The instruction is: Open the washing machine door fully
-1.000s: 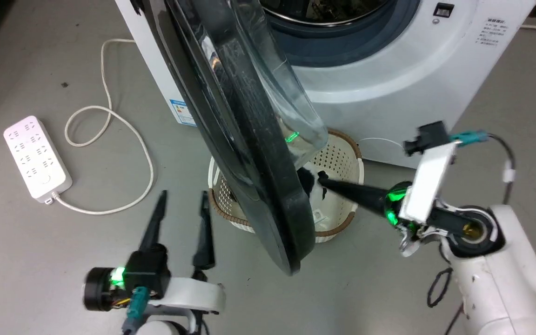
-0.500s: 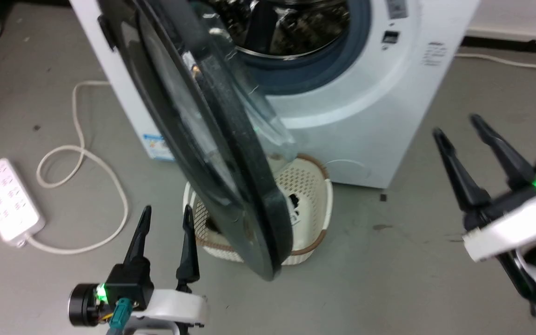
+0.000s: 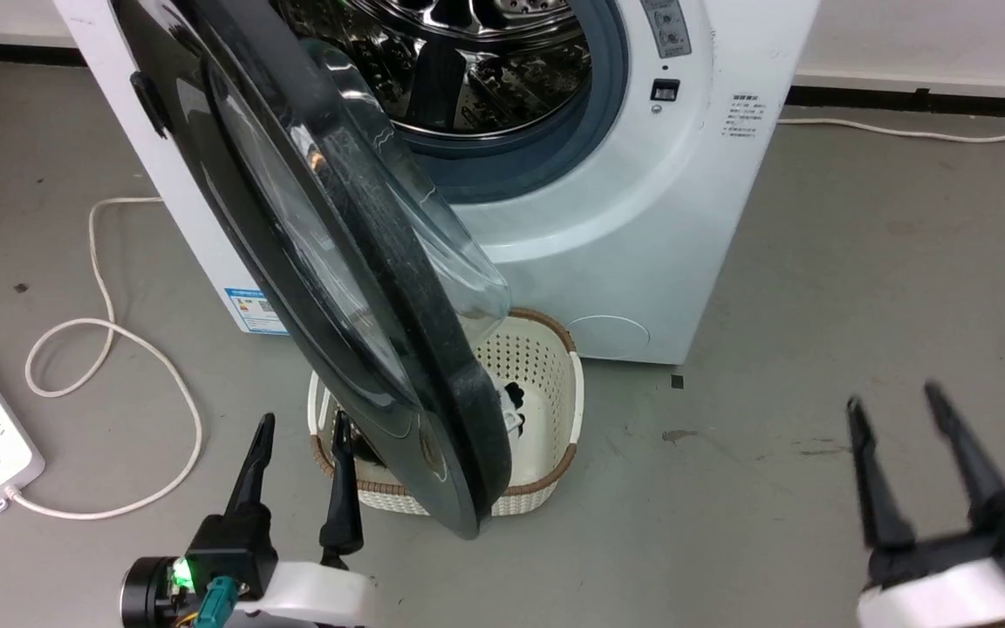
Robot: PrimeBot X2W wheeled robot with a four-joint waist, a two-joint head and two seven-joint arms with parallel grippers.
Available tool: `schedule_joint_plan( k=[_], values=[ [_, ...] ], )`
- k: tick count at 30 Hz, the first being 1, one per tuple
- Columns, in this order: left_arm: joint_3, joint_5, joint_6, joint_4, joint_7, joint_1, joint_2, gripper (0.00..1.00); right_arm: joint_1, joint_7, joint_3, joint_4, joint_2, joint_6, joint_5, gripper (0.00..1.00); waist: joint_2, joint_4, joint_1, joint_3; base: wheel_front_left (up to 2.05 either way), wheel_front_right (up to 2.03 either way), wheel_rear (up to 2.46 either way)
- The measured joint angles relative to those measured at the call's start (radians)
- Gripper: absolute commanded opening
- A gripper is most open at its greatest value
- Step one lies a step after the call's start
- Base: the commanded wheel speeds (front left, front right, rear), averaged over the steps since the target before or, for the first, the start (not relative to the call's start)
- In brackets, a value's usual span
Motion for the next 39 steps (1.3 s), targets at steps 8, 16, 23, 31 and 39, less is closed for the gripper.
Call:
schedule_joint_plan(
  k=[8,16,23,31,39],
  values=[
    [0.002,0.005,-0.008,0.001,0.0,0.007,0.0,1.0,0.056,-0.011,-0.017,0.04,0.064,0.0,-0.042,1.0,0.0,-0.007,0.0002,-0.005,0.0,0.0,0.0],
    [0.006,0.016,-0.018,0.005,0.0,0.044,0.0,0.0,0.074,-0.016,-0.015,0.057,0.08,0.0,-0.036,1.0,0.0,-0.011,0.0001,-0.031,0.0,0.0,0.0],
    [0.042,0.006,-0.008,-0.058,0.0,0.044,0.0,0.0,0.074,-0.016,-0.012,0.057,0.082,0.0,-0.015,1.0,0.0,-0.011,0.0001,-0.036,0.0,0.0,0.0],
    [0.15,-0.042,0.073,-0.404,0.0,-0.013,0.0,0.0,0.07,-0.016,-0.015,0.038,0.085,0.0,-0.018,1.0,0.0,-0.021,0.0001,-0.016,0.0,0.0,0.0],
    [0.149,0.011,0.053,-0.603,-0.001,-0.146,0.0,0.0,0.07,-0.016,-0.016,0.035,0.085,0.0,-0.021,1.0,0.0,-0.023,0.0001,-0.011,0.0,0.0,0.0]
  ],
)
